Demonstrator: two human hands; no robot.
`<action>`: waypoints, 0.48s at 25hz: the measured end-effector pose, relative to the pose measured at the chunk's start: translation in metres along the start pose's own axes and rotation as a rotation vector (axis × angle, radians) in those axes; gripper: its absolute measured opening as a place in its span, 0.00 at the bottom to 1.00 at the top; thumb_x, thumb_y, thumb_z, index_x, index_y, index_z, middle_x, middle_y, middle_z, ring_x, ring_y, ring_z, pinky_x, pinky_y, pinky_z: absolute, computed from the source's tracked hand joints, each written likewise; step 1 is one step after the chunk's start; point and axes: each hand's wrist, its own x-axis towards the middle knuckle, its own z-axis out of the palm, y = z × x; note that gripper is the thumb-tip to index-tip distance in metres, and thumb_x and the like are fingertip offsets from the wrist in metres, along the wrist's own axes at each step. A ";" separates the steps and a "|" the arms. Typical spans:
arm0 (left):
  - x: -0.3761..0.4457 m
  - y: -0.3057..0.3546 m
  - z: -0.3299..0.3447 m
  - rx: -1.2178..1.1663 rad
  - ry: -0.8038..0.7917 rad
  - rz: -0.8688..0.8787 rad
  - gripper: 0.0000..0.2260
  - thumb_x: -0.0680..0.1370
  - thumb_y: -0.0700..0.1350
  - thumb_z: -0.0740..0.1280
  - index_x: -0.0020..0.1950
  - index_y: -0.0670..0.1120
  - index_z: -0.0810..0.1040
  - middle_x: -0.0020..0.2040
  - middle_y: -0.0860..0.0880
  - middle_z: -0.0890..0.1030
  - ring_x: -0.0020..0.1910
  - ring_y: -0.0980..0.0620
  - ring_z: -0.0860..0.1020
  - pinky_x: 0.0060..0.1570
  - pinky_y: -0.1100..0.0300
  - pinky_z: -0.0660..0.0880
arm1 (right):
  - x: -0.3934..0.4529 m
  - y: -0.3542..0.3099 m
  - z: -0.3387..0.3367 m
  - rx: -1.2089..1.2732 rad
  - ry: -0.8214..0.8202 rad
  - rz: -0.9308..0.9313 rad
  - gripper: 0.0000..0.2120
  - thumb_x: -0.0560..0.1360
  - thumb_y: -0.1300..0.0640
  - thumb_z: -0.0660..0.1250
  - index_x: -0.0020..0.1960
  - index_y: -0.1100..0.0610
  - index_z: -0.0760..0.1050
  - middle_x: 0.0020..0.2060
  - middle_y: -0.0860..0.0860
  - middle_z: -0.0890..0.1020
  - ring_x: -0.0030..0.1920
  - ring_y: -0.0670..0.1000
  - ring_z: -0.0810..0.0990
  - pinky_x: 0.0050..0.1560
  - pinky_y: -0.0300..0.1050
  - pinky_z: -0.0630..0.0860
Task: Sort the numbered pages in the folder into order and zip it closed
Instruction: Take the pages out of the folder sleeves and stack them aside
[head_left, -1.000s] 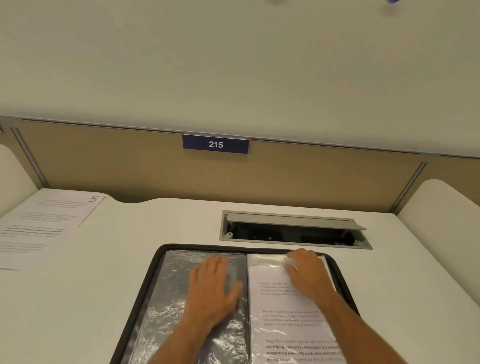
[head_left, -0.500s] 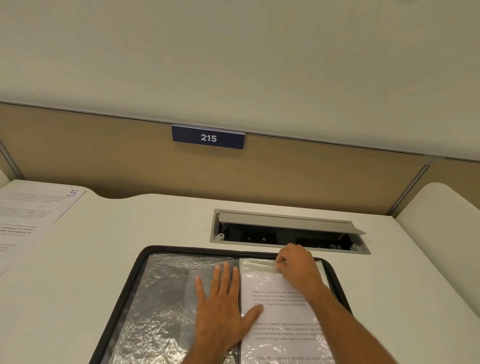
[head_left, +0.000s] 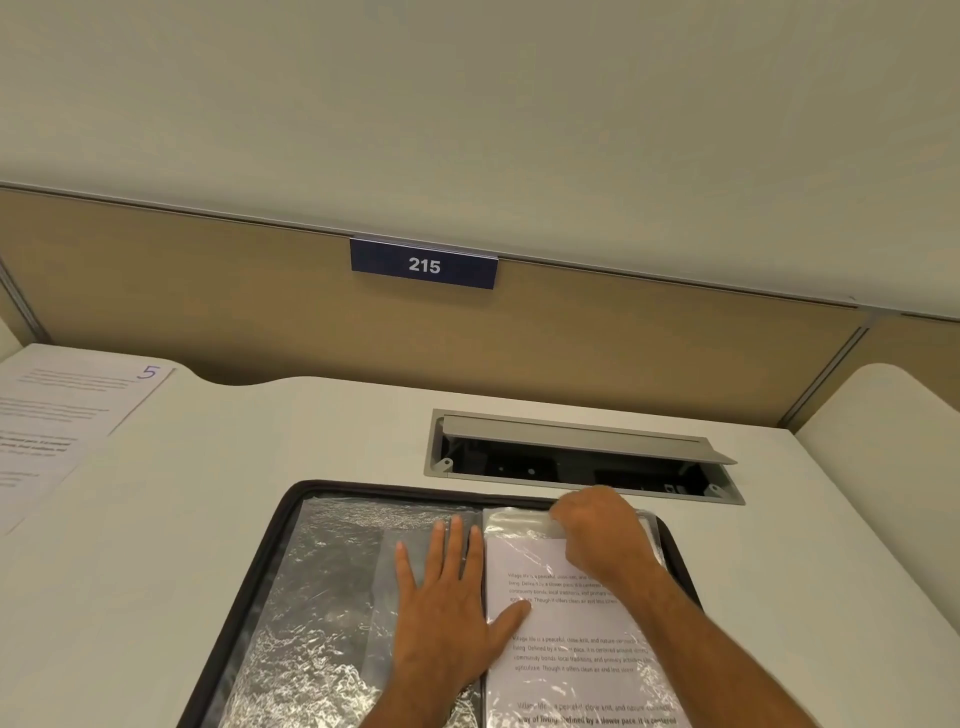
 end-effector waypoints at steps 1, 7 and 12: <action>0.000 0.000 -0.003 -0.010 -0.012 -0.005 0.45 0.73 0.77 0.53 0.75 0.44 0.69 0.76 0.42 0.68 0.74 0.40 0.67 0.67 0.31 0.55 | 0.000 0.000 0.000 -0.004 0.050 -0.024 0.12 0.75 0.52 0.71 0.58 0.50 0.83 0.56 0.48 0.83 0.59 0.51 0.77 0.65 0.49 0.70; -0.004 0.006 -0.019 0.077 -0.067 -0.039 0.44 0.73 0.78 0.38 0.75 0.50 0.27 0.76 0.49 0.28 0.78 0.46 0.30 0.72 0.34 0.30 | 0.015 -0.014 -0.031 0.174 -0.212 -0.033 0.06 0.75 0.58 0.69 0.50 0.49 0.80 0.49 0.46 0.81 0.53 0.48 0.76 0.60 0.44 0.74; -0.002 0.002 -0.008 -0.018 -0.031 -0.010 0.45 0.73 0.77 0.53 0.76 0.45 0.67 0.76 0.42 0.66 0.75 0.40 0.66 0.67 0.30 0.55 | 0.033 -0.007 -0.048 0.434 -0.462 0.132 0.05 0.81 0.56 0.64 0.51 0.56 0.78 0.48 0.53 0.83 0.35 0.48 0.82 0.34 0.38 0.77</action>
